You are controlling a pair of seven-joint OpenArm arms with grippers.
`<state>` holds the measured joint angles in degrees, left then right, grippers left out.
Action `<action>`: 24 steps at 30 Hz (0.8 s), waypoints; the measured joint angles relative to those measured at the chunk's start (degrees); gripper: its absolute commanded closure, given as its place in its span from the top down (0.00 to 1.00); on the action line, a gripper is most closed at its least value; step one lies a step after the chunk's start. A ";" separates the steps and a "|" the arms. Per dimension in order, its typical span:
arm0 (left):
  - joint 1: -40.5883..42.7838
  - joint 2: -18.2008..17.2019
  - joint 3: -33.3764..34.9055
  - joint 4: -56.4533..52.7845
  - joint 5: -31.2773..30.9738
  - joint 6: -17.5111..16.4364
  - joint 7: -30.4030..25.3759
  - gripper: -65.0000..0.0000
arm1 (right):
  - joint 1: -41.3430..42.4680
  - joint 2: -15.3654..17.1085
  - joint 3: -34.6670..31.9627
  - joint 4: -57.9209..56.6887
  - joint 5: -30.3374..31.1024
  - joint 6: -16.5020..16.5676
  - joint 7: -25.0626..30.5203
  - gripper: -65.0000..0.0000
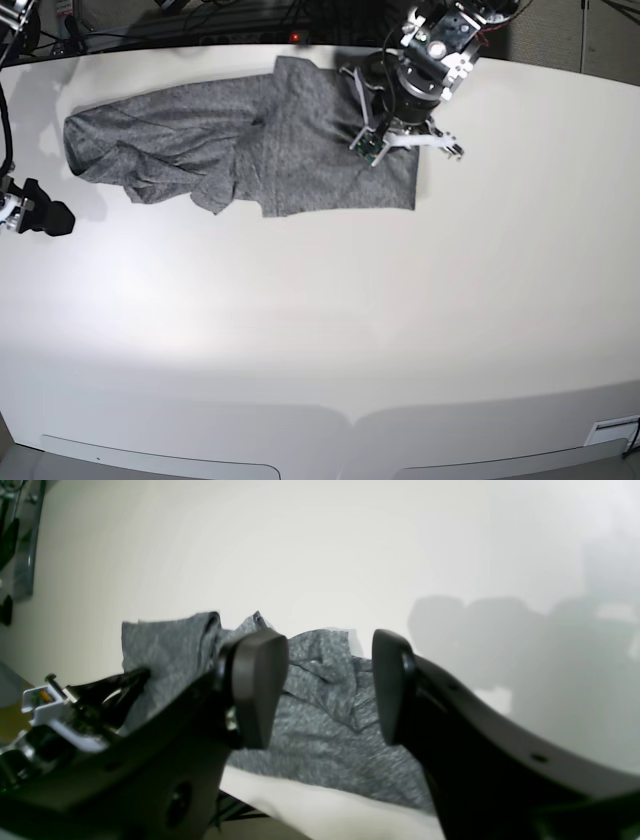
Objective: Fold the T-shirt properly
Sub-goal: 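Grasp the folded end of the grey strip with the left gripper, then move the right gripper to the strip's other end and grasp it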
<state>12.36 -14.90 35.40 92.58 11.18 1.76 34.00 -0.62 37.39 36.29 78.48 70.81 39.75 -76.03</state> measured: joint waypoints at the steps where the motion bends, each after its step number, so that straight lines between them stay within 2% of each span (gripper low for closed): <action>1: 0.00 0.02 -1.60 -0.72 0.09 0.00 -0.98 0.00 | -0.02 -0.79 0.00 0.00 -0.13 0.00 -0.46 0.48; 4: -0.22 -1.44 -6.47 -2.38 0.52 0.02 -3.32 0.00 | -0.22 -3.17 0.00 -0.02 -0.11 -0.02 -0.63 0.48; 8: -0.20 -6.86 -11.65 -3.23 0.37 1.68 -0.74 0.00 | -0.35 -4.63 0.00 -0.02 -0.17 0.00 -0.63 0.48; 10: -0.15 -10.21 -12.61 -3.34 -4.22 2.27 -0.85 0.00 | -0.35 -4.90 0.00 -0.02 -0.15 0.00 -0.76 0.48; 14: -0.13 -15.45 -12.76 -3.56 -14.80 1.38 -5.11 0.00 | -0.57 -5.14 -0.79 -0.02 -0.13 0.00 -0.70 0.48; 18: 0.02 -17.00 -12.76 -3.78 -17.27 -0.24 -7.56 0.00 | -1.44 -5.29 -6.62 -0.02 -0.20 0.00 -0.74 0.49; 22: 0.17 -17.49 -12.81 -4.11 -17.29 -2.62 -10.05 0.00 | -0.44 -6.82 -13.27 -0.02 -0.79 0.00 1.36 0.63; 24: 0.17 -17.46 -12.81 -4.20 -17.25 -2.84 -10.40 0.00 | 1.03 -8.11 -15.87 0.00 -5.18 0.07 4.50 0.65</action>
<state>12.53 -32.36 22.59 88.38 -6.07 -1.08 23.59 0.40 29.28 20.43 78.48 65.63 39.81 -71.53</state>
